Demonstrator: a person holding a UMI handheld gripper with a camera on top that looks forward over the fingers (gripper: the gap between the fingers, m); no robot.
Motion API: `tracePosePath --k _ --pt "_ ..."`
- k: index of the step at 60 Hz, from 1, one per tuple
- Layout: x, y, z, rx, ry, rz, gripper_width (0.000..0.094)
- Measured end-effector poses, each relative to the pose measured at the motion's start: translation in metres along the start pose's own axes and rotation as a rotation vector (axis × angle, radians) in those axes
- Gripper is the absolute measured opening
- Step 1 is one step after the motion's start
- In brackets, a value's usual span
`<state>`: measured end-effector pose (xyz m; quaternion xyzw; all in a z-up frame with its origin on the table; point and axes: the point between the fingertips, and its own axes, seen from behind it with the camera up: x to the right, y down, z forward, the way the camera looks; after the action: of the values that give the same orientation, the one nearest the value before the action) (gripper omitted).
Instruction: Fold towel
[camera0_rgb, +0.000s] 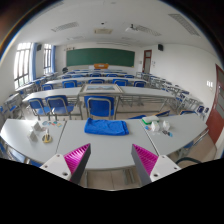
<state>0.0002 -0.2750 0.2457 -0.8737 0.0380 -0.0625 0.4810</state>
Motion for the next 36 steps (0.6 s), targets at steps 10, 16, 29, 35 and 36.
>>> tracePosePath --k 10,16,29,35,36 --pt "-0.043 0.035 0.024 -0.044 -0.010 -0.004 0.0851" --pt "-0.087 0.055 0.048 -0.068 -0.030 -0.005 0.0853" --pt "-0.172 0.035 0.144 -0.069 -0.116 0.018 0.0851" --pt "-0.181 0.015 0.212 -0.072 -0.106 0.005 0.0852" --pt "-0.182 0.010 0.224 -0.067 -0.107 0.004 0.0852"
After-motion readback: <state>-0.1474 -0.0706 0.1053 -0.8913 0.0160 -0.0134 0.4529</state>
